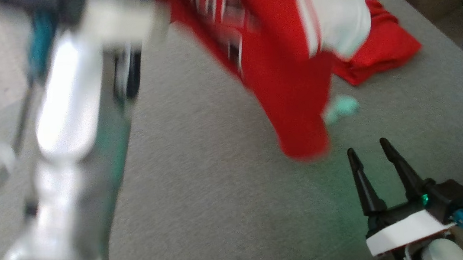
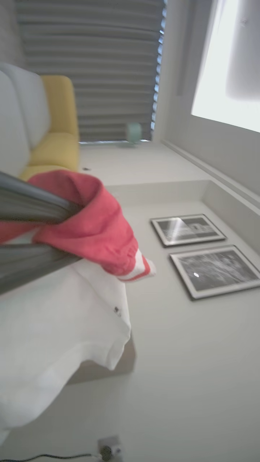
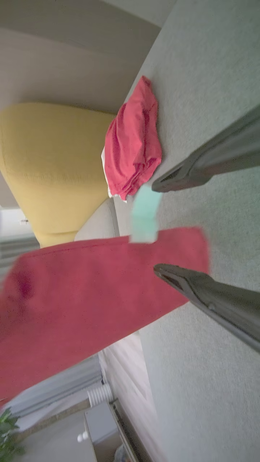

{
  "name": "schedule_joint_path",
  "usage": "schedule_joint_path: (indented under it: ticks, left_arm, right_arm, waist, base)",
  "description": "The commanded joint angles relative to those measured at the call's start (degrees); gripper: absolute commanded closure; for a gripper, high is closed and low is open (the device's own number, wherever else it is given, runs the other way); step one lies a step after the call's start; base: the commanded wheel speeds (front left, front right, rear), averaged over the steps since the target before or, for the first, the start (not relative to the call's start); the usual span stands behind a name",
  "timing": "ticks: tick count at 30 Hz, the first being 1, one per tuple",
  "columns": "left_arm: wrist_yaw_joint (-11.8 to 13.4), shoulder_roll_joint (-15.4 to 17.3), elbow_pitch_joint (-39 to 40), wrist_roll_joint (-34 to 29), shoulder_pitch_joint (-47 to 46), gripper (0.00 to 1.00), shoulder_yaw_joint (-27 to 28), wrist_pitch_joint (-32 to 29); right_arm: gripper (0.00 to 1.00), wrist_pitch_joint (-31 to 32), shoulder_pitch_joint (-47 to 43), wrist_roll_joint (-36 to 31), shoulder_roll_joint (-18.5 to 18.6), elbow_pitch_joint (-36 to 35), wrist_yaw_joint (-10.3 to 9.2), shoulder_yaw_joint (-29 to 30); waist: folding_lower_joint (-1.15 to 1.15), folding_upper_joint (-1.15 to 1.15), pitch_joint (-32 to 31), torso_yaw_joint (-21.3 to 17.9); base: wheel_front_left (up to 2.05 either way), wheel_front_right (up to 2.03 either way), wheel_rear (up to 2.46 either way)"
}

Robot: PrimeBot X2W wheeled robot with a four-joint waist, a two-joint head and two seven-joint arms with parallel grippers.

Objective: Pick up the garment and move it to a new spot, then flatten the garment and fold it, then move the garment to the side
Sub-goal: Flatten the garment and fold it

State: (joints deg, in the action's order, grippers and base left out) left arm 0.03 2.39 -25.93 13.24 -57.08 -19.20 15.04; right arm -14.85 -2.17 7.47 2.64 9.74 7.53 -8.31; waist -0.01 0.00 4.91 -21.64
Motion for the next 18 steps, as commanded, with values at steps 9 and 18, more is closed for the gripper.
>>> schedule_joint_path:
  ticks: [9, 18]
  left_arm:
    - [3.89, 6.73, 1.88, 3.21, 34.59, 1.00, 10.98, -0.04]
    - [3.18, 5.01, 5.24, 3.34, 46.81, 1.00, 16.71, -0.04]
  right_arm:
    - [0.00, -0.15, 1.73, -1.53, 0.24, -3.35, -0.04, 1.44]
    - [0.00, -0.15, 2.22, -2.07, 0.24, -3.11, -0.04, 1.58]
  waist:
    - [0.01, 0.00, 3.81, 10.75]
    - [0.01, 0.00, 5.30, 16.04]
  base:
    - [0.00, 0.00, 0.00]
    - [0.00, 0.00, 0.00]
